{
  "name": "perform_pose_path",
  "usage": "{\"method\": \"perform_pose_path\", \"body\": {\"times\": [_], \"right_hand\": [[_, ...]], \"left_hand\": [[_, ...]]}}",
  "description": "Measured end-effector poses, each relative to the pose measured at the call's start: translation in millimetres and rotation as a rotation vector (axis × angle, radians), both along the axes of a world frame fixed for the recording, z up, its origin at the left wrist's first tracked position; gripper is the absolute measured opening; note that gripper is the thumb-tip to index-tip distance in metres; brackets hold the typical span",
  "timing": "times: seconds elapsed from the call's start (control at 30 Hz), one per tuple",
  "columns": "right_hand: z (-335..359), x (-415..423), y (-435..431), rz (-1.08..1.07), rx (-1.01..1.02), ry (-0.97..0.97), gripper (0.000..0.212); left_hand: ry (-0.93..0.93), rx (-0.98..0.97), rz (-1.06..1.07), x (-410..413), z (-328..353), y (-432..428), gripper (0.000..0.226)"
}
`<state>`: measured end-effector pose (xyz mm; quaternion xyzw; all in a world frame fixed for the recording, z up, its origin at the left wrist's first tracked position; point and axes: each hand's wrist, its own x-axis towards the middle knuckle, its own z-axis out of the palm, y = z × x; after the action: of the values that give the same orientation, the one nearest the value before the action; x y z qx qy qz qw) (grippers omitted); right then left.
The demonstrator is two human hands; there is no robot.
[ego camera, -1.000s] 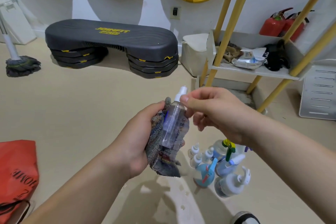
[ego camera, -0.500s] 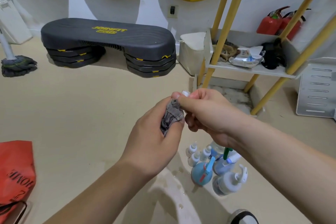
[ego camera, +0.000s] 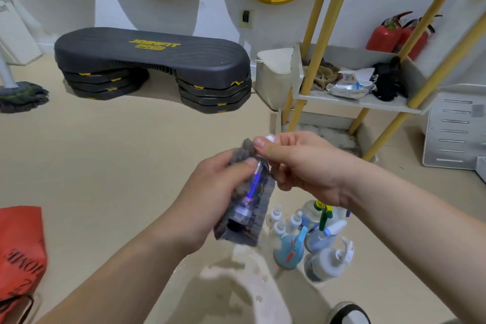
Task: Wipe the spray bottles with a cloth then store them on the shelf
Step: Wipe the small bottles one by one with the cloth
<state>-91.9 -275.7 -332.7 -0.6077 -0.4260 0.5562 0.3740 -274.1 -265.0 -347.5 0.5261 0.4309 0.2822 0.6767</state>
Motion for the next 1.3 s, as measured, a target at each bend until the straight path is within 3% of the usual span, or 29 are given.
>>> {"method": "perform_pose_path", "body": {"times": [0.07,0.1,0.17,0.27,0.3,0.4,0.47,0.57,0.63,0.67,0.73,0.8,0.9,0.97,1.07,1.13,1.2,1.3], "right_hand": [[-5.0,-3.9,1.3,-0.077,0.028,-0.115,0.041],[-6.8,-5.4,1.7,-0.099,0.034,-0.127,0.045],[-6.9,-4.7,2.7,-0.095,0.017,-0.029,0.043],[-1.2,-0.5,1.2,0.05,-0.033,0.182,0.017],[-0.4,0.9,0.2,0.095,-0.044,0.225,0.012],[0.2,1.9,-1.9,0.137,-0.044,0.232,0.018],[0.6,-0.4,-1.3,0.067,-0.032,0.171,0.008],[-2.1,-4.2,1.1,-0.09,-0.033,0.118,0.018],[-4.0,-7.1,1.4,-0.129,-0.034,0.127,0.025],[-4.0,-7.7,1.2,-0.118,-0.041,0.155,0.025],[-1.4,-7.8,0.6,-0.051,-0.062,0.231,0.019],[-0.1,-4.9,0.2,0.017,-0.073,0.29,0.013],[0.5,-2.2,-1.0,0.077,-0.052,0.272,0.02],[1.6,-3.3,-0.4,0.043,-0.022,0.193,0.017],[-1.5,-6.2,2.1,-0.066,-0.016,0.126,0.027],[-3.0,-8.1,2.2,-0.084,-0.022,0.132,0.037],[-1.9,-7.6,1.0,-0.072,-0.032,0.19,0.039],[2.4,-3.4,-0.1,0.021,-0.047,0.282,0.017]], "left_hand": [[0.141,0.371,-0.022,2.8,-7.1,-6.5,0.014],[0.138,0.398,0.0,2.3,-8.5,-7.4,0.014],[-0.003,0.162,0.029,-0.4,-5.7,-3.5,0.015],[-0.262,-0.5,-0.035,-5.3,6.4,4.5,0.027],[-0.271,-0.592,-0.05,-6.6,8.5,6.2,0.029],[-0.288,-0.623,-0.038,-6.8,6.1,8.6,0.03],[-0.24,-0.44,0.02,-3.2,4.7,5.3,0.027],[0.078,0.257,0.031,1.4,-3.3,-3.1,0.013],[0.12,0.387,0.034,1.9,-6.3,-4.8,0.014],[0.056,0.309,0.03,1.1,-4.9,-3.6,0.015],[-0.201,-0.117,-0.011,-2.3,7.4,-0.3,0.025],[-0.302,-0.483,-0.076,-5.8,17.7,1.3,0.034],[-0.293,-0.573,-0.083,-7.0,18.2,2.7,0.039],[-0.264,-0.414,-0.02,-2.3,10.2,2.5,0.037],[0.068,0.297,-0.008,0.4,-2.8,-2.9,0.016],[0.114,0.425,0.003,1.9,-8.4,-3.9,0.014],[-0.046,0.215,0.019,1.4,-6.7,-3.5,0.019],[-0.313,-0.261,0.008,-1.1,4.9,0.1,0.036]]}}
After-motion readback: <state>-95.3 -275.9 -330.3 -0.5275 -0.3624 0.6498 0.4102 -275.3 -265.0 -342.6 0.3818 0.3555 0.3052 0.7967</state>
